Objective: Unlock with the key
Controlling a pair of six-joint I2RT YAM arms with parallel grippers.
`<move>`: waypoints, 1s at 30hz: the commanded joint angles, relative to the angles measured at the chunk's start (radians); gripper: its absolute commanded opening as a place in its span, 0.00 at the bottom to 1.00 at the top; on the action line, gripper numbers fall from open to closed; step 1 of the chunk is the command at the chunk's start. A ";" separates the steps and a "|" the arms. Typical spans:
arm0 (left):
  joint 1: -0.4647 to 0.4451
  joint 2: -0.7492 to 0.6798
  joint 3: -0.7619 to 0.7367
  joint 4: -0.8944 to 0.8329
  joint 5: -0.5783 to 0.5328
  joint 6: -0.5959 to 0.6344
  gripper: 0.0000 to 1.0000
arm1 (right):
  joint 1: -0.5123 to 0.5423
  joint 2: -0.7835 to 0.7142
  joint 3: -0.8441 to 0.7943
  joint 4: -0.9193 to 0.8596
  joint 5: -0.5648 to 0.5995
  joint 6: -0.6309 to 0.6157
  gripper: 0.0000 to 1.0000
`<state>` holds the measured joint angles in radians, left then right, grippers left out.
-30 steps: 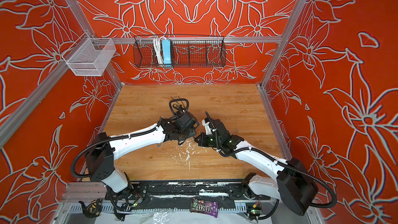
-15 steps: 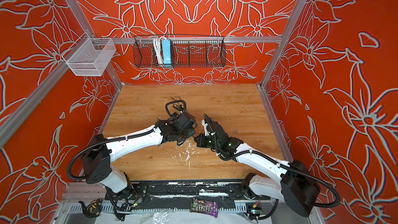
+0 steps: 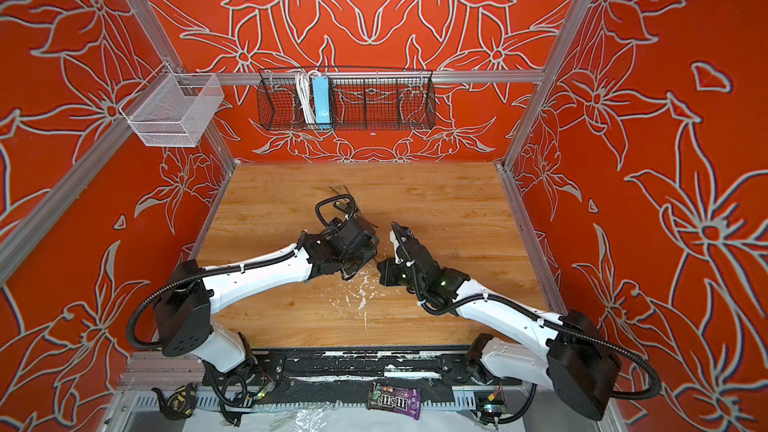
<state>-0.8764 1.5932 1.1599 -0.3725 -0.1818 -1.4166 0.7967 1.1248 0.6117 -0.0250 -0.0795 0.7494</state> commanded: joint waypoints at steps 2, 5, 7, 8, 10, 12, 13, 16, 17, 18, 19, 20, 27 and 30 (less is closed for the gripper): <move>-0.028 -0.053 -0.032 0.031 0.079 -0.048 0.00 | 0.000 -0.001 0.057 0.032 0.148 -0.052 0.00; -0.032 -0.058 -0.029 0.029 0.076 -0.054 0.00 | 0.007 0.015 0.066 0.056 0.127 -0.076 0.00; -0.034 -0.061 -0.028 0.030 0.075 -0.054 0.00 | 0.006 0.021 0.068 0.075 0.110 -0.060 0.00; -0.036 -0.065 -0.028 0.029 0.073 -0.056 0.00 | 0.006 0.024 0.068 0.089 0.105 -0.034 0.00; -0.050 -0.073 -0.025 0.018 0.042 -0.052 0.00 | -0.002 0.027 0.069 0.136 0.042 0.013 0.00; -0.063 -0.080 -0.021 -0.007 0.010 -0.051 0.00 | -0.007 0.031 0.079 0.159 -0.002 0.058 0.00; -0.065 -0.083 -0.020 -0.011 0.003 -0.050 0.00 | -0.011 0.033 0.087 0.157 -0.021 0.083 0.00; -0.067 -0.085 -0.029 -0.014 -0.002 -0.050 0.00 | -0.023 0.044 0.110 0.111 -0.033 0.134 0.00; -0.068 -0.084 -0.032 -0.013 0.001 -0.051 0.00 | -0.026 0.045 0.113 0.098 -0.025 0.140 0.00; -0.068 -0.085 -0.035 -0.011 0.006 -0.053 0.00 | -0.025 0.042 0.116 0.083 -0.010 0.137 0.00; -0.070 -0.086 -0.036 -0.012 0.008 -0.053 0.00 | -0.024 0.040 0.120 0.071 0.000 0.123 0.00; -0.072 -0.088 -0.038 -0.015 0.008 -0.057 0.00 | -0.022 0.038 0.123 0.062 0.014 0.113 0.00; -0.072 -0.117 -0.068 0.033 0.044 -0.081 0.00 | 0.029 0.041 0.141 0.034 0.141 -0.053 0.00; -0.072 -0.123 -0.066 0.042 0.061 -0.079 0.00 | 0.048 0.047 0.152 0.024 0.188 -0.118 0.00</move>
<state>-0.8970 1.5105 1.0954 -0.3405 -0.2630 -1.4860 0.8436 1.1614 0.7029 -0.0929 -0.0376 0.7158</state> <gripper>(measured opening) 0.376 0.047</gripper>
